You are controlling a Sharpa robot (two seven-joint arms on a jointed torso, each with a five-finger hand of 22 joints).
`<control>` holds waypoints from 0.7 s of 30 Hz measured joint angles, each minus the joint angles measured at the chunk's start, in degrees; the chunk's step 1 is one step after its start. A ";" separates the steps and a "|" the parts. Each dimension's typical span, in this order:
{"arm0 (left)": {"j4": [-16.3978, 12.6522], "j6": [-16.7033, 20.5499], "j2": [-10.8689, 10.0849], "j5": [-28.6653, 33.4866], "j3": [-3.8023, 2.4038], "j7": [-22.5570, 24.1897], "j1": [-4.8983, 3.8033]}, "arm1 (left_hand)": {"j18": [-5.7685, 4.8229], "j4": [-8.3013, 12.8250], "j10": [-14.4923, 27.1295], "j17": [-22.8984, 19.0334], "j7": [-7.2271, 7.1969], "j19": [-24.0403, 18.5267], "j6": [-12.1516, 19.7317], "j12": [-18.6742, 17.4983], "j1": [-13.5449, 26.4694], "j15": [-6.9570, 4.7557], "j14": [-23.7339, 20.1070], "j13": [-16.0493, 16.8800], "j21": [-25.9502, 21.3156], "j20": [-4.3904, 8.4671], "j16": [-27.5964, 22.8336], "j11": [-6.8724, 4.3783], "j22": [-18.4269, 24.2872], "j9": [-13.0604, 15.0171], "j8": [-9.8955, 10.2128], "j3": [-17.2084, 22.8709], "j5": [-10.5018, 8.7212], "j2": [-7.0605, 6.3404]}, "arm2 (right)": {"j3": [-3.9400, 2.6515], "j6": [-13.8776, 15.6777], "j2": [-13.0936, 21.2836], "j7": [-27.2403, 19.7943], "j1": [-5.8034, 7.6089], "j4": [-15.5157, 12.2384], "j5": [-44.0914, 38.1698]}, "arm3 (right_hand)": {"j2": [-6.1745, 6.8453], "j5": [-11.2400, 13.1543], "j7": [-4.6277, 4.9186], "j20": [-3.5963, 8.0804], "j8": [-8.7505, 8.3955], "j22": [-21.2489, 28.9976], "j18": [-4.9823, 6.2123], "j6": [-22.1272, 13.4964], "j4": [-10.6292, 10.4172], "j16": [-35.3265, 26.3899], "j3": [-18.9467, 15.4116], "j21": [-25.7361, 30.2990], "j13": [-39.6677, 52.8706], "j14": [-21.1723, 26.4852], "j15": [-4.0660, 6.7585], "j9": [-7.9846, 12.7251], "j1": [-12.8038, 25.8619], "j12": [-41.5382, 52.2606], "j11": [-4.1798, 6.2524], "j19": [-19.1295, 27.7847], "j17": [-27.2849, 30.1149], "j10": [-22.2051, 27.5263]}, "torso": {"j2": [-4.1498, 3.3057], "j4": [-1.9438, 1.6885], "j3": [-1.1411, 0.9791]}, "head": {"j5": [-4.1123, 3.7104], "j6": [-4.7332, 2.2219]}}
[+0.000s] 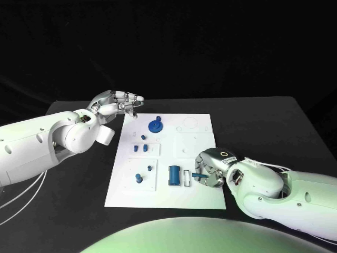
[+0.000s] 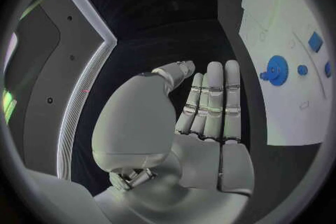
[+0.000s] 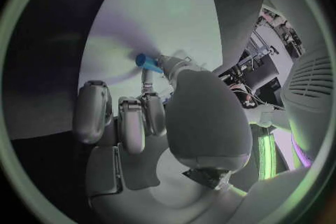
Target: Assemble the parts on the task board
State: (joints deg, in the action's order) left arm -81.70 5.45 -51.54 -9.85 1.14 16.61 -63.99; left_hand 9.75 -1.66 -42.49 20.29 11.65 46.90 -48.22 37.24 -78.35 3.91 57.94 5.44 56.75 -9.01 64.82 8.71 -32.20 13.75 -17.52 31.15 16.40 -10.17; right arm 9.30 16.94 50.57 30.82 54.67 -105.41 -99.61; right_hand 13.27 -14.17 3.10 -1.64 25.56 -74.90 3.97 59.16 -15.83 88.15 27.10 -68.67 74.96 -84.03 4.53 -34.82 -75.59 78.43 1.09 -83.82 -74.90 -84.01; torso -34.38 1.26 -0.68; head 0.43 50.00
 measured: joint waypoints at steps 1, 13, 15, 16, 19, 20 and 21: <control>0.00 0.00 0.00 -0.02 0.00 -0.02 0.00 | 0.01 0.00 0.00 0.00 0.00 0.00 0.00 0.00 0.00 0.00 0.00 0.00 0.00 0.00 0.00 0.00 0.00 0.00 0.00 0.00 0.00 0.00 | 0.01 0.05 0.04 0.03 0.00 0.01 0.00 | -0.12 0.03 -0.14 0.00 0.12 0.00 0.00 -0.14 0.90 0.00 0.91 0.00 0.00 0.00 0.00 -0.08 0.46 0.00 0.00 0.00 0.00 0.00 | 0.00 0.00 0.00 | 0.01 0.00; -0.05 -0.11 -0.04 -0.23 0.00 -0.25 0.00 | 0.00 0.00 0.00 0.00 0.00 0.00 0.00 0.00 0.24 0.00 0.00 0.00 0.00 0.00 0.00 0.00 -0.01 -0.06 0.00 0.00 0.00 0.24 | 0.18 2.57 0.60 0.71 0.49 -0.83 3.07 | -0.74 0.57 -0.06 0.12 0.23 -0.04 0.00 -0.41 4.75 0.54 6.37 -2.03 -0.01 -0.01 0.40 -0.56 5.21 0.69 0.39 -0.12 -0.05 0.03 | -0.01 0.01 0.02 | 0.01 0.00; -0.07 -0.13 -0.05 -0.26 0.00 -0.27 0.00 | 0.00 0.00 0.00 0.00 0.00 0.00 0.00 0.00 0.24 0.00 0.00 0.01 0.00 0.00 0.00 0.00 -0.01 -0.06 0.00 0.00 0.00 0.24 | 0.13 3.62 0.63 0.77 0.78 -1.28 4.69 | -0.66 0.57 -0.06 0.20 0.32 -0.04 0.00 -0.41 4.75 0.54 6.38 -2.21 -0.01 -0.01 0.40 -0.57 5.58 0.80 0.39 -0.20 -0.04 0.03 | -0.01 0.00 0.02 | -0.03 0.00; -0.08 -0.14 -0.05 -0.27 0.00 -0.28 0.00 | 0.00 0.00 0.00 0.00 0.00 0.00 0.00 0.00 0.24 0.00 0.00 0.01 0.00 0.00 0.00 0.00 -0.01 -0.06 0.00 0.00 0.00 0.23 | 0.08 4.30 0.63 0.79 0.94 -1.57 5.83 | -0.74 0.57 -0.06 0.20 0.32 -0.04 0.00 -0.41 4.75 0.54 6.38 -2.41 -0.01 -0.01 0.40 -0.57 5.79 1.03 0.39 -0.20 -0.04 0.03 | -0.01 0.00 0.02 | -0.03 0.00; -0.12 -0.16 -0.07 -0.32 0.00 -0.31 0.00 | 0.00 0.00 0.00 0.00 0.00 0.00 0.00 0.00 0.24 0.00 0.00 0.01 0.00 0.00 0.00 0.00 -0.01 -0.05 0.00 0.00 0.00 0.24 | 0.05 5.89 0.60 0.80 1.27 -2.13 8.97 | -0.67 0.57 -0.06 0.20 0.50 -0.04 0.00 -0.41 4.99 0.54 7.07 -2.66 -0.02 -0.01 0.40 -0.58 6.50 1.34 0.41 -0.20 -0.04 0.01 | -0.01 -0.01 0.05 | -0.06 0.00; -0.14 -0.17 -0.07 -0.34 0.00 -0.31 0.00 | 0.00 0.00 0.00 0.00 0.00 0.00 0.00 0.00 0.24 0.00 0.00 0.01 0.00 0.00 0.00 0.00 -0.01 -0.05 0.00 0.00 0.00 0.23 | 0.04 6.52 0.55 0.81 1.34 -2.32 10.37 | -0.62 0.65 -0.06 0.20 0.52 -0.04 0.00 -0.41 5.33 0.54 7.42 -2.66 -0.01 -0.01 0.40 -0.58 6.59 1.34 0.57 -0.20 -0.04 -0.04 | -0.01 -0.01 0.05 | -0.07 0.00; -0.16 -0.18 -0.07 -0.36 0.00 -0.32 0.00 | 0.00 0.00 0.00 0.00 0.00 0.00 0.00 0.00 0.24 0.00 0.00 0.01 0.00 0.00 0.00 0.00 -0.01 -0.05 0.00 0.00 0.00 0.24 | 0.04 6.94 0.50 0.81 1.38 -2.43 11.41 | -0.59 0.65 -0.06 0.20 0.56 -0.04 0.00 -0.41 5.33 0.54 7.42 -2.66 -0.02 -0.01 0.40 -0.58 7.20 1.34 0.69 -0.20 -0.04 -0.09 | -0.01 -0.02 0.05 | -0.07 0.00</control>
State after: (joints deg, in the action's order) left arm -81.86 5.27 -51.61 -10.21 1.14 16.29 -63.99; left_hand 9.75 -1.65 -42.49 20.29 11.65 46.90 -48.23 37.24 -78.11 3.91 57.94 5.45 56.75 -9.01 64.82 8.70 -32.21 13.70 -17.52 31.15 16.40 -9.94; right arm 9.34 23.89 51.07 31.63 56.05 -107.85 -88.20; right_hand 12.68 -13.52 3.04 -1.44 26.12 -74.94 3.97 58.75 -10.50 88.70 34.52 -71.34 74.94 -84.03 4.93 -35.40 -68.38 79.76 1.78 -84.02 -74.94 -84.10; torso -34.38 1.25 -0.63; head 0.36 50.00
